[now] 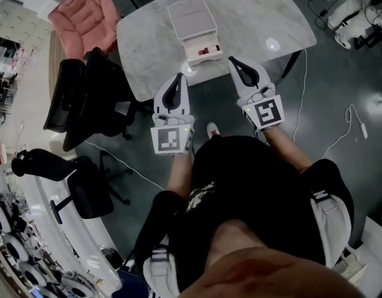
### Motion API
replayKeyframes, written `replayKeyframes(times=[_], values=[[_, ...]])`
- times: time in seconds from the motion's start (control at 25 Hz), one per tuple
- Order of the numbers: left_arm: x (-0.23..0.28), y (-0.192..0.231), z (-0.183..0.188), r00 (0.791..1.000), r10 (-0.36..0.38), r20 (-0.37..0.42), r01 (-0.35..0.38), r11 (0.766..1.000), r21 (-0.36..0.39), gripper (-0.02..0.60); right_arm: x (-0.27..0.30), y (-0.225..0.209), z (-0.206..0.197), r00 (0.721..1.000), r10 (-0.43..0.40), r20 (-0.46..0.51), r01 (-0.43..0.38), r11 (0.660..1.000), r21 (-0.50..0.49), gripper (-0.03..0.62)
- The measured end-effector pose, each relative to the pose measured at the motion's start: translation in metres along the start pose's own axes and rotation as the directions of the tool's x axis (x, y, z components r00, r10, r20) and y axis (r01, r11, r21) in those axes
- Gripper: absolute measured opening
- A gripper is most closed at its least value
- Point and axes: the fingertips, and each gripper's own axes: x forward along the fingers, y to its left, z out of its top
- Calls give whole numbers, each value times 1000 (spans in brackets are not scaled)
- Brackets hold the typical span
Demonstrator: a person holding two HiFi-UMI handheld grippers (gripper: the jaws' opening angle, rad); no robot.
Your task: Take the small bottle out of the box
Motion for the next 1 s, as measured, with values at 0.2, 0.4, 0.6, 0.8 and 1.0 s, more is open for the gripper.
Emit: replayKeyframes(times=[0.2, 0.4, 0.6, 0.8, 1.0], values=[[8, 10, -7, 1000, -10, 4, 10, 1000, -14, 12, 11, 3, -3, 1000, 1, -9, -1, 1000, 4, -5], [15, 15, -10, 999, -32, -6, 32, 999, -29, 12, 17, -3, -12, 999, -33, -23, 33, 999, 9, -5], [22, 33, -14, 999, -46, 10, 46, 999, -2, 12, 34, 1, -10, 999, -43, -6, 43, 999, 3, -5], [29, 45, -18, 998, -70, 6, 70, 997, -16, 12, 50, 6, -11, 999, -51, -4, 51, 999, -4, -5], [36, 53, -31, 996, -86, 0, 86, 996, -25, 12, 56, 4, -18, 997, -74, -9, 73, 997, -18, -5]])
